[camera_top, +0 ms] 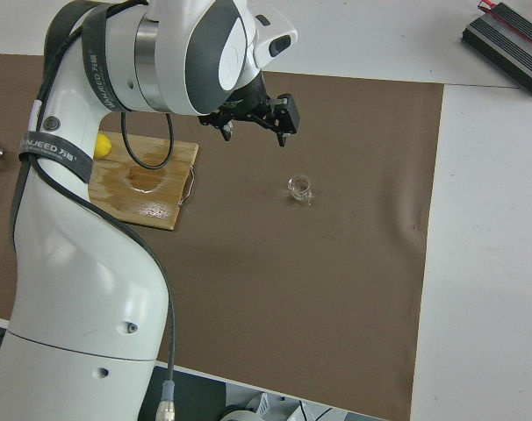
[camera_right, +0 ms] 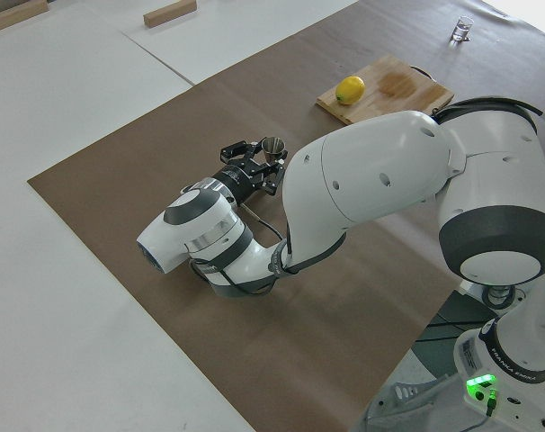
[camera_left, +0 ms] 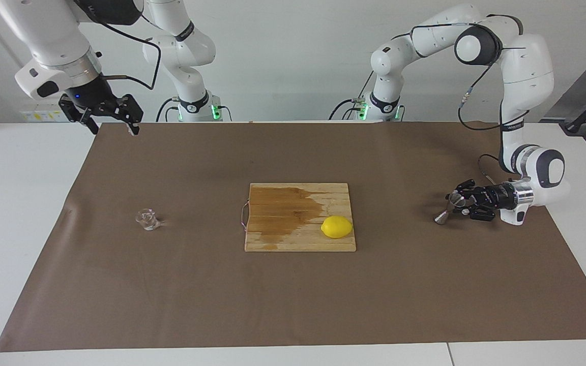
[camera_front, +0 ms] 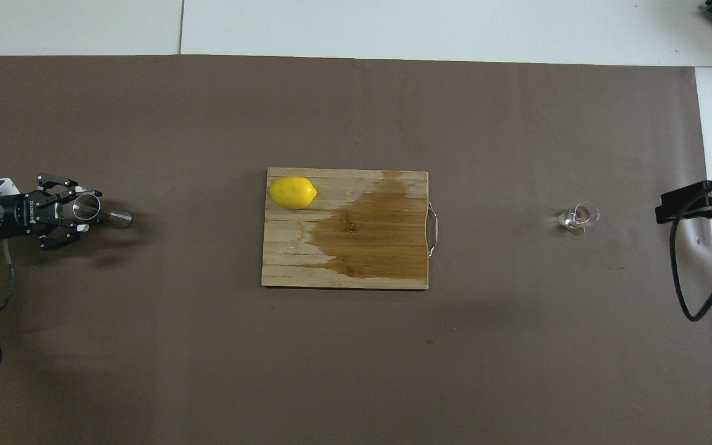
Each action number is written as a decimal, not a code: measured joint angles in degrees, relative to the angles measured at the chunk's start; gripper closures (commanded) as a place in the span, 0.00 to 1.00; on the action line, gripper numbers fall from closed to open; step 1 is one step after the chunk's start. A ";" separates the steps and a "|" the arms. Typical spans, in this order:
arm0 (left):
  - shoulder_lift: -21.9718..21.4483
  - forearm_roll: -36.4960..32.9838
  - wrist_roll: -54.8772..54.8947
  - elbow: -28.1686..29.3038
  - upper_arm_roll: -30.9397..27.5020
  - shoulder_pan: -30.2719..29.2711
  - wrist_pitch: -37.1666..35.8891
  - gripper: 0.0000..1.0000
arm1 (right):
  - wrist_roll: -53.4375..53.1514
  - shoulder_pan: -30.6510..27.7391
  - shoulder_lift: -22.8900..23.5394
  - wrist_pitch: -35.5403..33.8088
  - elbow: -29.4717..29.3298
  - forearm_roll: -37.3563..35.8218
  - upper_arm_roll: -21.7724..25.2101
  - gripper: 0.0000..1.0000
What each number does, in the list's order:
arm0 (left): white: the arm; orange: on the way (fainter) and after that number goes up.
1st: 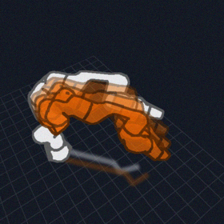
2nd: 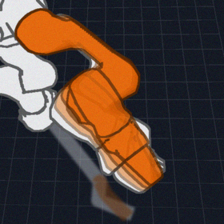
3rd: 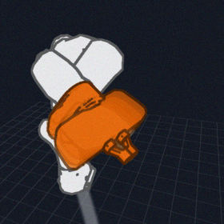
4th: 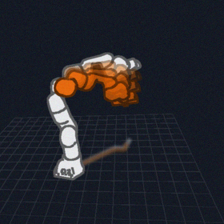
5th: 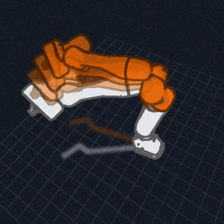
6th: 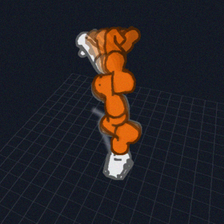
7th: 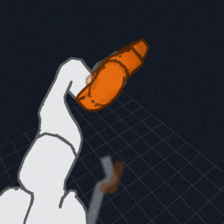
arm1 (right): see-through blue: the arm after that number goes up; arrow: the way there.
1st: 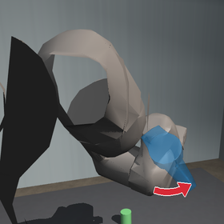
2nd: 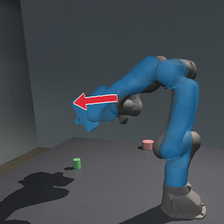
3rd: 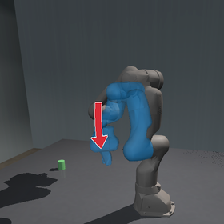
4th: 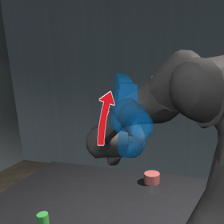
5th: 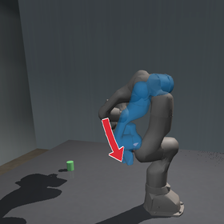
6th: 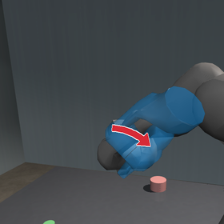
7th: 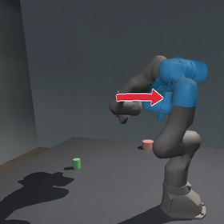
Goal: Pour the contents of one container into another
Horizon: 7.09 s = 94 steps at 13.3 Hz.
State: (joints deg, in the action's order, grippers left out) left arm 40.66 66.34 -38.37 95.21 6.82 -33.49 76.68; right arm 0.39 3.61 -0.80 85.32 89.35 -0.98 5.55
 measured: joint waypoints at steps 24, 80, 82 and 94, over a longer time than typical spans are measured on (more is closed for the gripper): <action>-11.64 6.24 -11.30 0.51 -0.40 13.06 0.36 0.71 | 3.76 -1.56 0.00 -0.23 0.08 0.00 0.03 0.00; -9.18 45.56 -10.41 19.79 -50.72 93.37 19.81 0.75 | 0.09 -1.44 0.00 -0.60 0.26 0.00 -0.03 0.00; -8.62 45.99 -10.01 19.79 -50.73 93.41 19.82 0.75 | 0.09 -1.44 0.00 -0.60 0.26 0.00 -0.03 0.00; -7.97 46.30 -8.77 19.81 -50.77 94.06 20.33 0.64 | 0.09 -1.45 0.00 -0.60 0.26 0.00 -0.03 0.00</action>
State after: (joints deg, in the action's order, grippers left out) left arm 32.69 112.63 -47.14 115.02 -43.95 60.57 97.02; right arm 0.48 2.15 -0.80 84.72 89.61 -0.98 5.52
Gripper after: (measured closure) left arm 0.568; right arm 0.000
